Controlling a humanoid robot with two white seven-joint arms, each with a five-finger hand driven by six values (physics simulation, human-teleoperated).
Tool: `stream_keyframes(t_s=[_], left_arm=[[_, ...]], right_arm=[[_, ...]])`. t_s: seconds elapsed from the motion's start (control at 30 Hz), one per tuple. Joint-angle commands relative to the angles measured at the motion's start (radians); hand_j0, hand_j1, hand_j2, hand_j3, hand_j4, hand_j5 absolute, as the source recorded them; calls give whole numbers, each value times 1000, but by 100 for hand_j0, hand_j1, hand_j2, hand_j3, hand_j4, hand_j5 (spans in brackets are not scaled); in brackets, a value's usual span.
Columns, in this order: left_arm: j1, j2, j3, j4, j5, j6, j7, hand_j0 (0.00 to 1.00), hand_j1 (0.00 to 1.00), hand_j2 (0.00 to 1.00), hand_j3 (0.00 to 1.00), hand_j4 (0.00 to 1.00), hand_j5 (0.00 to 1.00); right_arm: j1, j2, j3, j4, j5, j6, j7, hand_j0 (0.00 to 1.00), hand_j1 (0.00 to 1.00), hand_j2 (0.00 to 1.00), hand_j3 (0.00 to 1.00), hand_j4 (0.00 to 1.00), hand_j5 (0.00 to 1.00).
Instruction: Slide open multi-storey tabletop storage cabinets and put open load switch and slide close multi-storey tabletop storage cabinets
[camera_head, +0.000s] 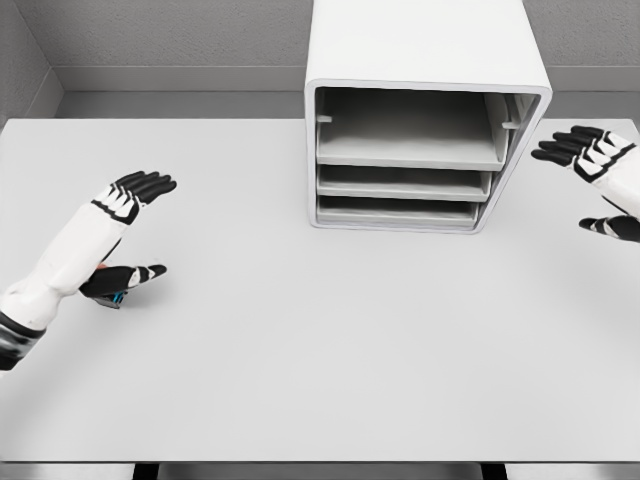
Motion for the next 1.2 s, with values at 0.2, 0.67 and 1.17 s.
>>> stream_keyframes(t_s=[0.2, 0.67, 1.17], left_arm=[[49, 50, 10, -14, 29, 0, 4, 100, 100, 100, 100, 100, 100], [132, 193, 123, 52, -18, 0, -4, 100, 100, 100, 100, 100, 100], [141, 181, 221, 22, -8, 0, -428, 100, 100, 100, 100, 100, 100]], right_arm=[[3, -1, 20, -34, 20, 0, 8, 100, 100, 100, 100, 100, 100], [69, 3, 22, -101, 22, 0, 125, 88, 88, 88, 88, 88, 88], [-64, 97, 119, -107, 28, 0, 130, 92, 92, 92, 92, 92, 92]])
